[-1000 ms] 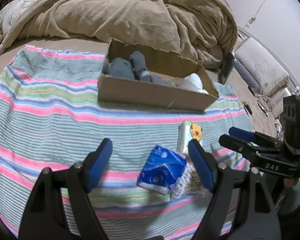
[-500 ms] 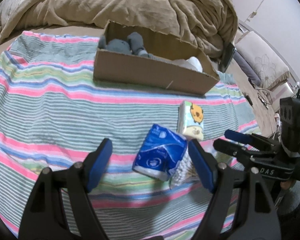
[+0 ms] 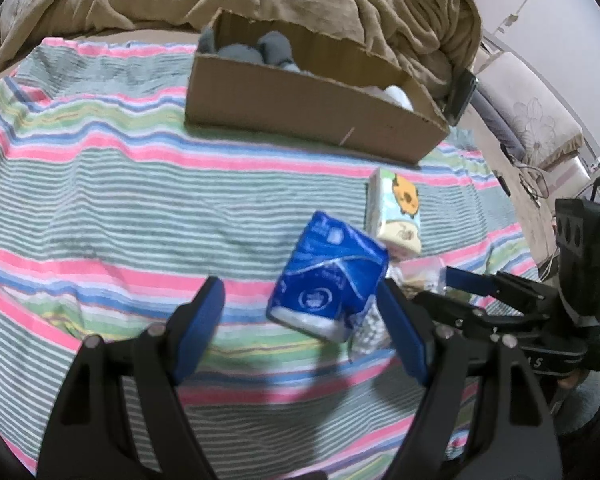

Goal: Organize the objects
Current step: 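Move both tools toward the blue tissue pack and cotton swab bag, then grasp blue tissue pack with left tool while right tool grasps cotton swab bag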

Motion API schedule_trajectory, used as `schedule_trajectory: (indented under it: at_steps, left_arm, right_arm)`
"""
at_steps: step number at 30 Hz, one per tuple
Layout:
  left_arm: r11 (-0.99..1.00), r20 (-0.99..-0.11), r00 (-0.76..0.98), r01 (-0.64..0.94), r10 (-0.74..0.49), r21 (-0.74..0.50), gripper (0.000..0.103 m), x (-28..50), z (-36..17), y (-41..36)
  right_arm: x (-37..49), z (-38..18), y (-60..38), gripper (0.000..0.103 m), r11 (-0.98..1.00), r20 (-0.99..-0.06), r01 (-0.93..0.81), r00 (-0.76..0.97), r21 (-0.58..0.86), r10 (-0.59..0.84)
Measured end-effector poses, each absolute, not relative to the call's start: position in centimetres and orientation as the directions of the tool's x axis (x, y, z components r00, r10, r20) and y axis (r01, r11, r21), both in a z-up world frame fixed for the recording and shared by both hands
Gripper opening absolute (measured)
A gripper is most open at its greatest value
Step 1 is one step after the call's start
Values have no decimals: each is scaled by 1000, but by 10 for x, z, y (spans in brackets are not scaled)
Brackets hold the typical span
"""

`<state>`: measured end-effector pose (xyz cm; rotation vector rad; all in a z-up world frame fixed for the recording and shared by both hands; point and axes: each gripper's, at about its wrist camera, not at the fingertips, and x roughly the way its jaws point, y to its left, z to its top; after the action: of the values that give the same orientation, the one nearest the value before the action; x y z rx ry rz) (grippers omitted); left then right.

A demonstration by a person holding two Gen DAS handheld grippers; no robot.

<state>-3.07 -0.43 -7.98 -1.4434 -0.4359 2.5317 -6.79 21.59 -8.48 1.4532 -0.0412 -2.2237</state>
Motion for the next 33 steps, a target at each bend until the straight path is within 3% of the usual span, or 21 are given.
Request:
schedule_trajectory:
  at_steps: [6,8,14,33]
  left_arm:
    - [-937,-809,-500,-15,309,-349,80,-29,-84,-6]
    - [-937,-812,-495,-16,309,-348,80,-29,-86,-5]
    - [-940,-822,-473,-41,316,-338,80,-30,-92,5]
    - [-966,-860,-439,-119,259,-231,80,-47,-108,41]
  right_arm:
    - [-68,-90,207,65,-865,-853,389,-280,318,-440]
    - [-69,-93,204,54,-853,-847,395,-263,342,-461]
    - [-67,-90,205,41,-836,-832,411,-260,364,-490]
    - [-71,-75,244,38,-864,-819,374,-336,338,-466]
